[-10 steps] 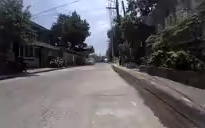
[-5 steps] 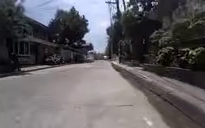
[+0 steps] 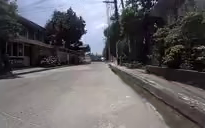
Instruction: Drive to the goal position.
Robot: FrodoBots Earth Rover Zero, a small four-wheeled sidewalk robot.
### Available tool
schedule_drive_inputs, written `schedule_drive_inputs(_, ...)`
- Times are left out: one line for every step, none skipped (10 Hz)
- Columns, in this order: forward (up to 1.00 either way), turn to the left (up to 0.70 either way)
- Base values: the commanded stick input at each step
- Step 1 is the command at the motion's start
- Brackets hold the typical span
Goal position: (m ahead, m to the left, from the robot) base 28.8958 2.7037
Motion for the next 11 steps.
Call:
schedule_drive_inputs(1.0, 0.0)
schedule_drive_inputs(1.0, 0.0)
schedule_drive_inputs(1.0, 0.0)
schedule_drive_inputs(1.0, 0.0)
schedule_drive_inputs(1.0, 0.0)
schedule_drive_inputs(1.0, -0.2)
schedule_drive_inputs(1.0, -0.39)
schedule_drive_inputs(1.0, -0.37)
schedule_drive_inputs(1.0, -0.27)
schedule_drive_inputs(1.0, -0.02)
schedule_drive_inputs(1.0, 0.0)
